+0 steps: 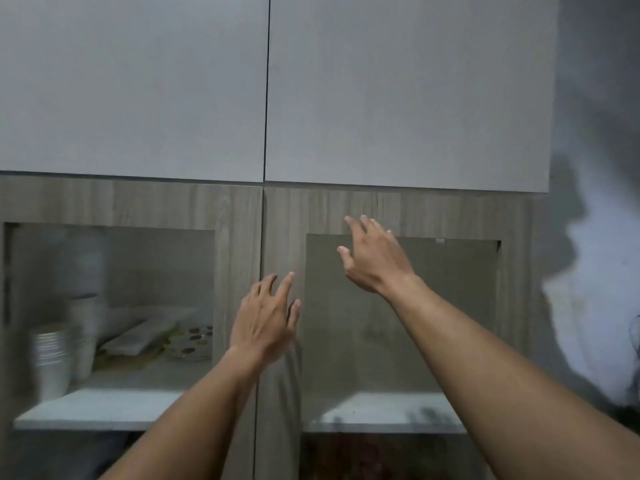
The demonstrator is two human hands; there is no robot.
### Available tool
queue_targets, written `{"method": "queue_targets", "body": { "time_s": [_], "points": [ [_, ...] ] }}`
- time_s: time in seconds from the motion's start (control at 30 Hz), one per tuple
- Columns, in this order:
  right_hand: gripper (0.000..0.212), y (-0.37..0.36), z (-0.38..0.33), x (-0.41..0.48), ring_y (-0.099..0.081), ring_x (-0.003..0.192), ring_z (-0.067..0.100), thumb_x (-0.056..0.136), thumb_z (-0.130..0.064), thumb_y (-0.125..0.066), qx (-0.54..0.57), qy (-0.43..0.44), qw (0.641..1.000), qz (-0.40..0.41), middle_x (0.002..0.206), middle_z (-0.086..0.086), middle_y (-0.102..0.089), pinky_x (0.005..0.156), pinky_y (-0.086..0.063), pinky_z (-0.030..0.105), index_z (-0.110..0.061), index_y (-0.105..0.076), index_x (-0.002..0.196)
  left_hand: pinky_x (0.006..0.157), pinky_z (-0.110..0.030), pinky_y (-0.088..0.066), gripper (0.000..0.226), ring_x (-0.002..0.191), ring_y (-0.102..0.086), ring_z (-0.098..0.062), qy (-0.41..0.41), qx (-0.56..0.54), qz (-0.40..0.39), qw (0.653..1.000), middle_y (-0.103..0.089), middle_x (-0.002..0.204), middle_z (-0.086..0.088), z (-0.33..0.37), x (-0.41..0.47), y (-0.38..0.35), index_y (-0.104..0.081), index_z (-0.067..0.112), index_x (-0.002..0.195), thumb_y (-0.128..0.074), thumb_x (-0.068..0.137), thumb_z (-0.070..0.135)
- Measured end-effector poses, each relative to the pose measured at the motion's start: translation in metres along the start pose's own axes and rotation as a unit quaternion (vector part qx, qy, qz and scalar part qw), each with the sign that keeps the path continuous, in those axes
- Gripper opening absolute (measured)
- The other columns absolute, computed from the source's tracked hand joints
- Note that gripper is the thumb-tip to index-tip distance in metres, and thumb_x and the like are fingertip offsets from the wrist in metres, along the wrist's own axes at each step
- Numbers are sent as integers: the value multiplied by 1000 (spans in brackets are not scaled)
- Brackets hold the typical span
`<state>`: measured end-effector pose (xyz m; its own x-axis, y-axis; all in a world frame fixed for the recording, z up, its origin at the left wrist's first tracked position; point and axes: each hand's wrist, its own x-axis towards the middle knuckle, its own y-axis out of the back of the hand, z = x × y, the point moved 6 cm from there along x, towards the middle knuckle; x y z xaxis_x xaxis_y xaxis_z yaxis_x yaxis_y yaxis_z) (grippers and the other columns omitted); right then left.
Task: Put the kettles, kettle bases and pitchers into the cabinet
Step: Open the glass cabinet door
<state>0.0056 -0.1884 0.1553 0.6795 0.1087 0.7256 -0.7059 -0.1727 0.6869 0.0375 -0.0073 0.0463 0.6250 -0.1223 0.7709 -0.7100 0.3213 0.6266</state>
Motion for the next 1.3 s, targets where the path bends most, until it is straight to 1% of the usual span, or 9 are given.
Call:
{"method": "queue_targets", "body": {
  "time_s": [0.13, 0.3, 0.5, 0.6, 0.77, 0.87, 1.0, 1.1, 1.3],
  "points": [
    [61, -8, -12, 45, -26, 149, 37, 100, -33, -43, -12, 39, 999, 10, 159, 20, -31, 120, -24, 56, -12, -27, 155, 84, -41, -47, 50, 108, -56, -28, -1, 37, 28, 999, -57, 124, -7, -5, 11, -25, -49, 24, 138, -45, 94, 47],
    [61, -10, -24, 85, -34, 141, 39, 94, -25, -48, -50, 68, 996, 17, 151, 21, -40, 115, -30, 60, -10, -33, 151, 67, -38, -45, 31, 85, -52, -26, 10, 66, 59, 996, -54, 100, -5, -10, 24, -48, -58, 24, 108, -57, 84, 43],
    [64, -15, -28, 95, -31, 140, 38, 91, -24, -50, -63, 64, 996, 9, 147, 18, -41, 114, -24, 66, -11, -31, 151, 63, -37, -43, 34, 80, -51, -27, 36, 40, 131, 990, -51, 95, -9, -12, 23, -52, -57, 19, 100, -74, 77, 36],
    [62, -8, -28, 98, -36, 134, 39, 91, -23, -48, -56, 51, 997, 7, 144, 17, -42, 108, -32, 62, -8, -32, 149, 62, -38, -43, 49, 80, -53, -30, 64, 5, 166, 984, -51, 97, -12, -15, 17, -50, -52, 15, 105, -83, 71, 32],
    [51, 9, -32, 97, -38, 128, 37, 92, -29, -46, -60, 38, 997, -16, 139, 17, -42, 98, -39, 56, -8, -43, 139, 75, -49, -49, 60, 93, -54, -40, 154, -97, 195, 964, -49, 110, -18, -18, -3, -42, -45, 11, 117, -84, 73, 24],
    [51, 26, -38, 88, -36, 131, 36, 94, -36, -43, -37, 24, 998, -37, 139, 16, -41, 101, -38, 56, -9, -45, 137, 88, -50, -48, 63, 107, -55, -42, 205, -181, 156, 949, -50, 123, -20, -20, -21, -32, -39, 13, 130, -76, 82, 30],
    [62, 59, -47, 66, -34, 136, 37, 96, -51, -42, -15, 8, 999, -50, 146, 15, -39, 109, -36, 57, -11, -41, 143, 103, -41, -42, 77, 129, -51, -37, 259, -292, 21, 920, -53, 141, -20, -22, -50, -17, -28, 10, 151, -58, 92, 50],
    [78, 84, -54, 33, -33, 139, 38, 92, -66, -41, -6, -6, 998, -56, 151, 15, -37, 112, -34, 56, -11, -37, 147, 96, -41, -49, 78, 120, -57, -39, 241, -309, -17, 920, -62, 129, -21, -17, -78, 8, -35, 9, 147, -55, 90, 59],
    [96, 132, -59, -27, -35, 143, 35, 81, -82, -40, 29, -45, 995, -86, 157, 10, -35, 114, -34, 51, -20, -29, 154, 61, -34, -46, 30, 79, -65, -29, 175, -339, -35, 924, -67, 87, -7, 22, -129, 66, -50, 15, 103, -54, 97, 44]
  ]
}}
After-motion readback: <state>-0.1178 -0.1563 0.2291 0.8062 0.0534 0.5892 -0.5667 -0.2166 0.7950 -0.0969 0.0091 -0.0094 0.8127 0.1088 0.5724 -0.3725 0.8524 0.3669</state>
